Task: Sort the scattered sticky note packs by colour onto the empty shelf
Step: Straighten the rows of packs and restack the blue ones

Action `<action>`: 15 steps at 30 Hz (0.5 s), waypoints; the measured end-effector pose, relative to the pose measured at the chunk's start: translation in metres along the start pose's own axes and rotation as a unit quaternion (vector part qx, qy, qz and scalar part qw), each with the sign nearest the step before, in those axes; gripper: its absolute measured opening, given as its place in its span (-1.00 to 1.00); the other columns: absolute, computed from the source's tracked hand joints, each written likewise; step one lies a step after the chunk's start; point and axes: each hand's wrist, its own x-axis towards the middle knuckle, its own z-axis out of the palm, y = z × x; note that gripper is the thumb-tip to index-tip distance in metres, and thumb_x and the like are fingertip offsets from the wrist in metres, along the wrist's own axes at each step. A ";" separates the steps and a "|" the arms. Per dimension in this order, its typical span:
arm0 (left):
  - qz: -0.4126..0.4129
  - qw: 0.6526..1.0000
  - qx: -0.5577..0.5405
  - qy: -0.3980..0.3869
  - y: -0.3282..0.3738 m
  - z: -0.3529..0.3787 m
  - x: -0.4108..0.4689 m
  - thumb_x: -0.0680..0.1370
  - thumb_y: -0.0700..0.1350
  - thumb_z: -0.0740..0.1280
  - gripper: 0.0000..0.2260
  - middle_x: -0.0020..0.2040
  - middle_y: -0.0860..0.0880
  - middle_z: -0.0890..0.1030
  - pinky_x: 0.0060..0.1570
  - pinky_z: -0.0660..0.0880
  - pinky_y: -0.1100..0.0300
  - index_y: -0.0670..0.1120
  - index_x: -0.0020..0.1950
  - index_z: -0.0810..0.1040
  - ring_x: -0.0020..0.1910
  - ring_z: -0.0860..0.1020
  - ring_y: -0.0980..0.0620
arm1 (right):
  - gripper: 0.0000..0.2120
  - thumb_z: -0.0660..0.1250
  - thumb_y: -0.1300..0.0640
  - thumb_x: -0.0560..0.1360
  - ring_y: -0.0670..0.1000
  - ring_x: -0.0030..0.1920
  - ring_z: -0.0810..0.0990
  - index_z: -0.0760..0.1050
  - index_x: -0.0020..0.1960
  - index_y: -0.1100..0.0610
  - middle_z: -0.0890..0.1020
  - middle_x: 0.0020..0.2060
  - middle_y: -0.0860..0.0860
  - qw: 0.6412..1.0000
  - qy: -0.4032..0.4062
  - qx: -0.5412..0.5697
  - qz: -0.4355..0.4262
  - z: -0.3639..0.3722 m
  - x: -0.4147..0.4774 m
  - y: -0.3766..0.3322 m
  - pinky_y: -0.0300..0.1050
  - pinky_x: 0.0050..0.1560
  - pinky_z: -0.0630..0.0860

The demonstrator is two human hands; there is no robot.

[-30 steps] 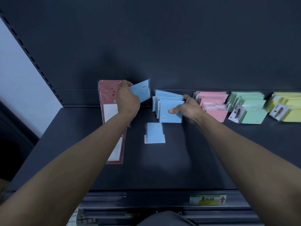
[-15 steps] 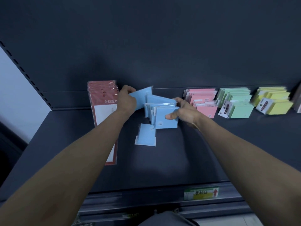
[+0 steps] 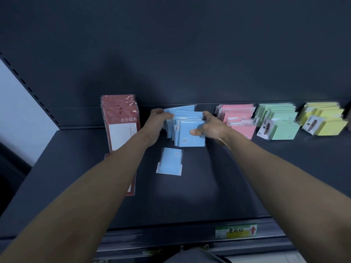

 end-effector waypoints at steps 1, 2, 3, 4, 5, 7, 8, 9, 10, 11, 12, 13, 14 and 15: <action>-0.002 0.999 0.040 -0.024 -0.001 -0.001 0.001 0.16 -0.09 0.47 -0.28 0.08 -0.06 0.59 0.07 0.42 0.17 -0.19 0.28 0.38 0.07 0.54 0.00 | -0.35 0.43 0.37 0.41 0.07 0.14 0.57 0.21 0.39 0.14 0.57 0.15 0.09 1.000 0.003 0.002 0.000 0.001 0.003 -0.001 -0.05 0.24 0.48; -0.002 0.996 0.074 -0.047 -0.002 -0.002 0.002 0.15 -0.12 0.48 -0.26 0.15 -0.07 0.58 0.15 0.44 0.15 -0.17 0.31 0.37 0.13 0.54 -0.02 | -0.34 0.44 0.37 0.41 0.08 0.14 0.57 0.21 0.39 0.14 0.57 0.15 0.10 1.000 0.006 -0.001 -0.002 0.002 0.006 -0.001 -0.04 0.23 0.49; -0.001 0.994 0.094 -0.056 -0.001 -0.001 0.002 0.21 -0.20 0.49 -0.30 0.18 -0.07 0.56 0.21 0.44 0.11 -0.15 0.33 0.36 0.16 0.53 -0.03 | -0.34 0.44 0.36 0.40 0.08 0.14 0.57 0.21 0.39 0.14 0.56 0.16 0.11 1.000 0.009 -0.005 -0.005 0.003 0.008 -0.002 -0.03 0.23 0.49; 0.004 0.993 0.103 -0.053 0.000 0.000 0.002 0.29 -0.28 0.47 -0.36 0.19 -0.07 0.55 0.23 0.44 0.07 -0.14 0.33 0.34 0.17 0.53 -0.04 | -0.34 0.45 0.36 0.39 0.09 0.15 0.57 0.21 0.37 0.13 0.55 0.17 0.12 1.000 0.011 -0.012 -0.009 0.003 0.012 -0.002 0.00 0.23 0.50; 0.010 0.993 0.107 -0.042 0.000 0.001 0.002 0.35 -0.35 0.43 -0.42 0.18 -0.07 0.54 0.23 0.45 0.05 -0.13 0.32 0.34 0.17 0.53 -0.05 | -0.35 0.45 0.37 0.38 0.10 0.15 0.56 0.21 0.34 0.12 0.52 0.18 0.13 1.000 0.015 -0.018 -0.017 0.003 0.014 -0.003 0.04 0.23 0.50; 0.020 0.993 0.108 -0.031 0.000 0.003 0.004 0.39 -0.40 0.39 -0.46 0.16 -0.09 0.53 0.21 0.47 0.03 -0.13 0.31 0.34 0.16 0.53 -0.08 | -0.41 0.45 0.41 0.36 0.08 0.10 0.53 0.23 0.23 0.11 0.47 0.19 0.14 0.999 0.029 -0.015 -0.041 0.002 0.017 -0.003 0.10 0.21 0.50; 0.023 0.994 0.106 -0.032 -0.001 0.005 0.006 0.40 -0.40 0.39 -0.46 0.17 -0.10 0.52 0.21 0.47 0.02 -0.13 0.33 0.34 0.16 0.53 -0.08 | -0.43 0.46 0.41 0.35 0.06 0.09 0.50 0.23 0.19 0.12 0.45 0.16 0.12 0.998 0.040 -0.013 -0.054 0.002 0.017 -0.002 0.08 0.21 0.50; 0.024 0.994 0.107 -0.026 -0.002 0.006 0.007 0.42 -0.39 0.39 -0.46 0.19 -0.11 0.52 0.21 0.47 0.02 -0.14 0.35 0.32 0.16 0.53 -0.07 | -0.44 0.47 0.40 0.35 0.04 0.10 0.48 0.23 0.18 0.13 0.44 0.14 0.09 0.996 0.056 -0.014 -0.065 0.003 0.017 -0.001 0.03 0.22 0.50; 0.026 0.994 0.109 -0.014 -0.003 0.007 0.009 0.43 -0.36 0.39 -0.47 0.20 -0.11 0.51 0.21 0.47 0.01 -0.15 0.35 0.31 0.16 0.52 -0.06 | -0.43 0.50 0.37 0.34 0.02 0.11 0.46 0.25 0.20 0.15 0.43 0.13 0.06 0.994 0.075 -0.023 -0.074 0.003 0.017 0.000 -0.03 0.23 0.47; 0.028 0.993 0.112 0.005 -0.005 0.008 0.009 0.45 -0.33 0.40 -0.48 0.21 -0.10 0.49 0.21 0.47 0.01 -0.16 0.35 0.29 0.16 0.51 -0.05 | -0.41 0.52 0.31 0.34 0.01 0.13 0.45 0.26 0.24 0.17 0.43 0.13 0.04 0.992 0.092 -0.037 -0.082 0.004 0.017 0.002 -0.08 0.24 0.45; 0.034 0.993 0.114 0.021 -0.008 0.009 0.009 0.47 -0.30 0.40 -0.49 0.22 -0.09 0.48 0.21 0.47 0.01 -0.17 0.35 0.28 0.16 0.50 -0.04 | -0.38 0.53 0.24 0.34 0.02 0.14 0.46 0.28 0.28 0.20 0.45 0.13 0.03 0.990 0.100 -0.061 -0.076 0.004 0.017 0.003 -0.10 0.24 0.43; 0.037 0.992 0.119 0.029 -0.009 0.010 0.007 0.49 -0.27 0.39 -0.51 0.22 -0.08 0.48 0.21 0.47 0.03 -0.17 0.35 0.28 0.16 0.50 -0.03 | -0.36 0.54 0.15 0.35 0.04 0.14 0.48 0.30 0.30 0.22 0.49 0.14 0.04 0.988 0.104 -0.097 -0.057 0.003 0.017 0.003 -0.08 0.24 0.44; 0.037 0.991 0.125 0.025 -0.011 0.011 0.006 0.51 -0.24 0.37 -0.54 0.22 -0.07 0.49 0.19 0.47 0.07 -0.17 0.36 0.28 0.16 0.50 -0.02 | -0.35 0.54 0.05 0.34 0.07 0.14 0.52 0.34 0.30 0.25 0.53 0.14 0.06 0.985 0.101 -0.140 -0.028 0.002 0.018 0.004 -0.02 0.24 0.46; 0.030 0.991 0.130 0.009 -0.011 0.012 0.004 0.54 -0.23 0.34 -0.58 0.22 -0.07 0.50 0.16 0.47 0.11 -0.16 0.35 0.30 0.15 0.50 0.00 | -0.36 0.52 -0.04 0.35 0.11 0.11 0.56 0.41 0.25 0.30 0.58 0.11 0.09 0.980 0.086 -0.179 0.001 0.001 0.017 0.003 0.04 0.23 0.48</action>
